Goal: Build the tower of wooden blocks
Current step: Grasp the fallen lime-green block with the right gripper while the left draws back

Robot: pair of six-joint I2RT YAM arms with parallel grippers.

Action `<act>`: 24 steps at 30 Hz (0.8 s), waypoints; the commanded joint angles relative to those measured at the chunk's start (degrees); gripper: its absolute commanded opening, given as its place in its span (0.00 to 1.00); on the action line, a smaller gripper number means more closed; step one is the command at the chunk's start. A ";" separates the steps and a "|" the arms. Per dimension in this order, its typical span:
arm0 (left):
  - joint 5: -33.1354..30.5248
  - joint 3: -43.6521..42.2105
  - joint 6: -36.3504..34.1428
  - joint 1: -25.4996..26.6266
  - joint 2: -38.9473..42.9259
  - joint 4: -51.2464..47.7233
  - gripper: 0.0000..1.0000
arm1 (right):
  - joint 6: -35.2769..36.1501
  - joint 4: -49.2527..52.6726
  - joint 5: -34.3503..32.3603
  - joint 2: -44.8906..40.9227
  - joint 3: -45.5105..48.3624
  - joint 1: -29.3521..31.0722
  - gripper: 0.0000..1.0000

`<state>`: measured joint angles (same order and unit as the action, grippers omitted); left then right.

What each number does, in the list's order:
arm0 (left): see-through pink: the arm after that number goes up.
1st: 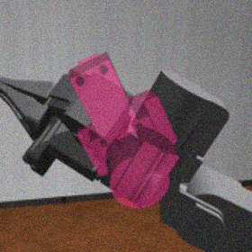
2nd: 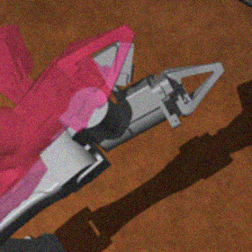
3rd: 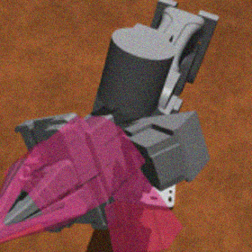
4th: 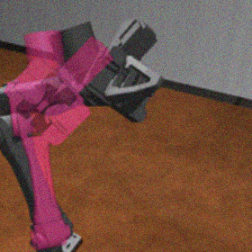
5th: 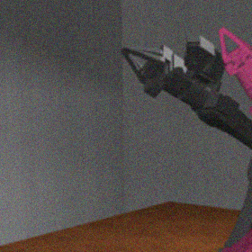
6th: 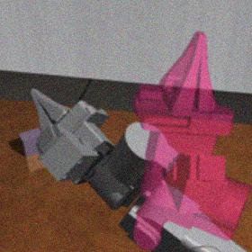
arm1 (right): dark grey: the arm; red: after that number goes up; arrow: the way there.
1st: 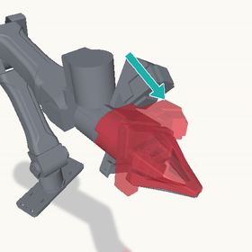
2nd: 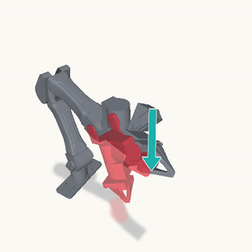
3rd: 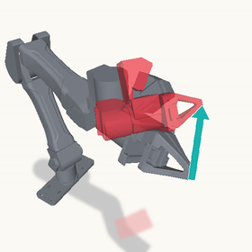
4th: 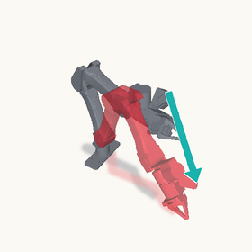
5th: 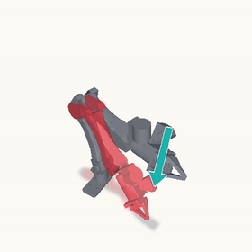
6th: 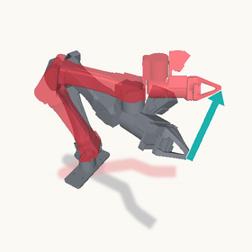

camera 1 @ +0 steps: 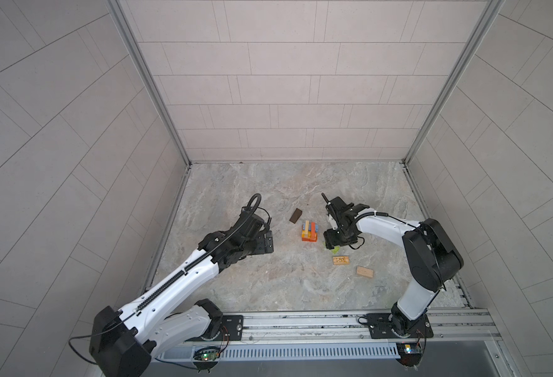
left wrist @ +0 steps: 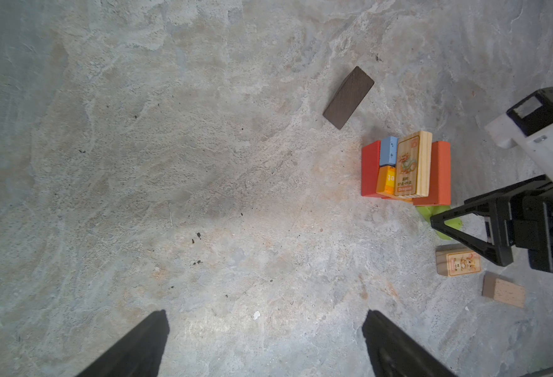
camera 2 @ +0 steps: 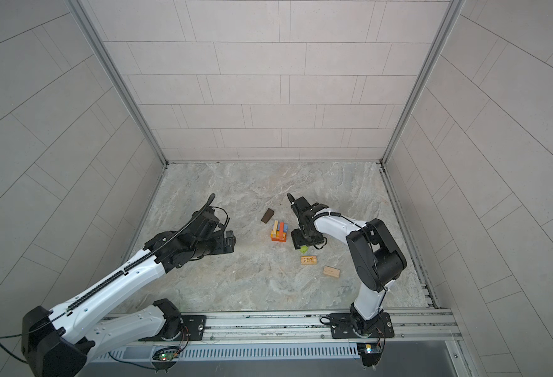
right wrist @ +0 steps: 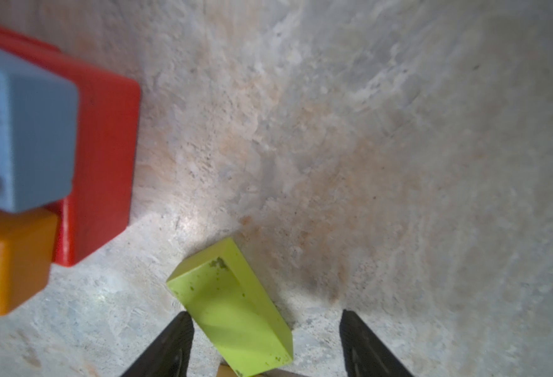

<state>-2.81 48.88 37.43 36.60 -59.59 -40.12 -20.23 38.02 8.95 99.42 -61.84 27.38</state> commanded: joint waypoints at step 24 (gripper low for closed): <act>5.09 3.96 -2.61 -3.63 3.10 -4.46 1.00 | 8.15 9.55 1.71 -4.57 -9.60 0.22 0.20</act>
<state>1.23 50.26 36.18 33.54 -58.04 -41.71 -16.21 43.35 10.52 98.94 -67.66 27.38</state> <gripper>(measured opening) 0.998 0.279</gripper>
